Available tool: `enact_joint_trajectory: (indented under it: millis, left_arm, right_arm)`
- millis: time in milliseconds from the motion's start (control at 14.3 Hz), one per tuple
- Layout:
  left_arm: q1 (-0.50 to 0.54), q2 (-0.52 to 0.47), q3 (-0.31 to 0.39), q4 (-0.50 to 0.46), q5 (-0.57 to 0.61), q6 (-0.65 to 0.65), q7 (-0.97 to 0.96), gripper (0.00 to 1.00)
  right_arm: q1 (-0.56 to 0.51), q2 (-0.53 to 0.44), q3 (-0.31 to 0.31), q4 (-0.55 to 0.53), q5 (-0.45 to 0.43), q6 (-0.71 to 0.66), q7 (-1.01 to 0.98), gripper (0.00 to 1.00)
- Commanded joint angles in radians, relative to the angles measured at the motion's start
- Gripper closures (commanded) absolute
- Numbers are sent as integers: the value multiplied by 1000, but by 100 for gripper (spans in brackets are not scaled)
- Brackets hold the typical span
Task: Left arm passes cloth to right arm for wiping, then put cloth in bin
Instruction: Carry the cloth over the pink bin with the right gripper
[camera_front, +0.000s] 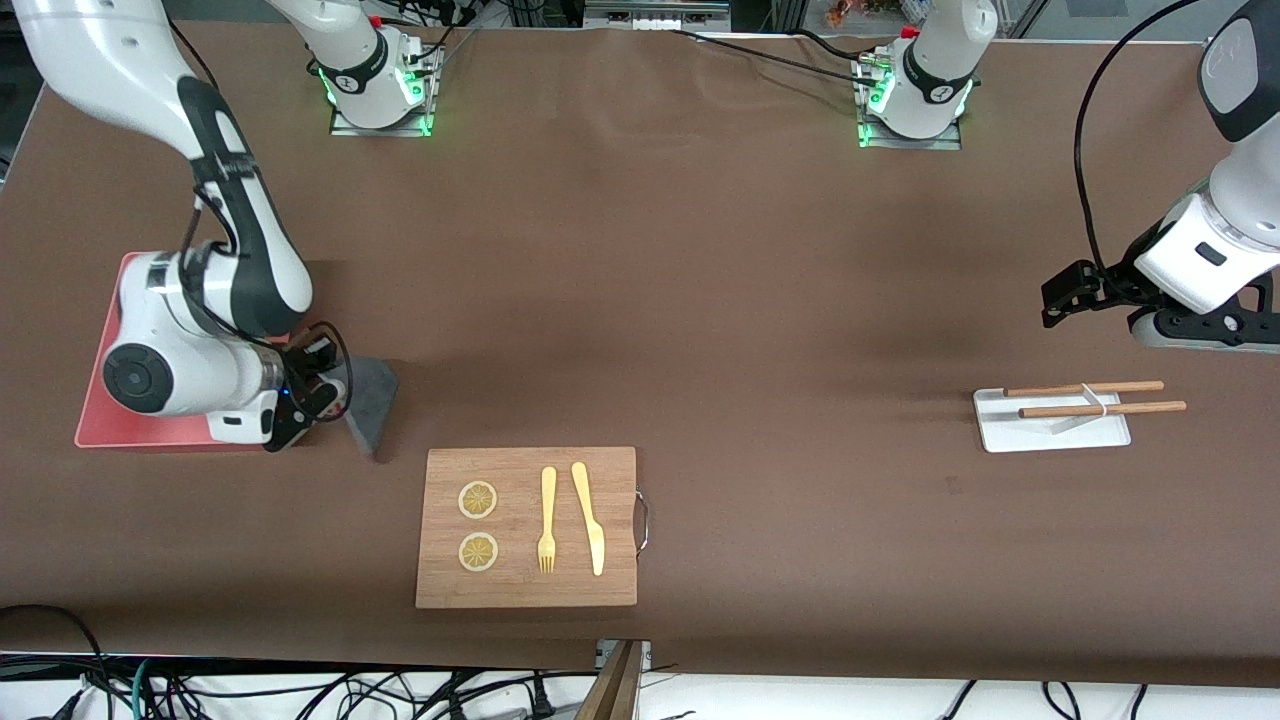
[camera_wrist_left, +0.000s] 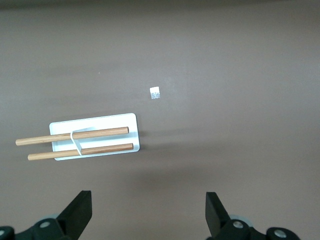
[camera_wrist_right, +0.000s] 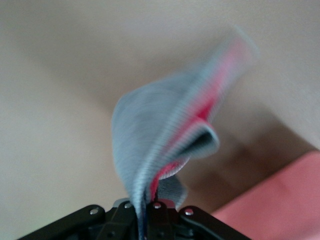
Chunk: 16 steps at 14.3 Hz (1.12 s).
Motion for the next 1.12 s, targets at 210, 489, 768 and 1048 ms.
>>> enact_joint_trajectory:
  millis: [210, 489, 768, 1048]
  left_arm:
    - [-5, 1, -2, 20, 29, -43, 18, 0]
    - [-3, 1, -1, 20, 29, -43, 20, 0]
    - [-5, 1, -2, 20, 29, -44, 18, 0]
    - [-3, 1, -1, 20, 28, -44, 18, 0]
  right_arm:
    - [-6, -202, 11, 29, -99, -209, -24, 100]
    - [-74, -260, 11, 26, -179, -249, -119, 100]
    - [-195, -257, 11, 15, -223, -236, -258, 100]
    - [-249, -218, 11, -66, -244, -137, -245, 100]
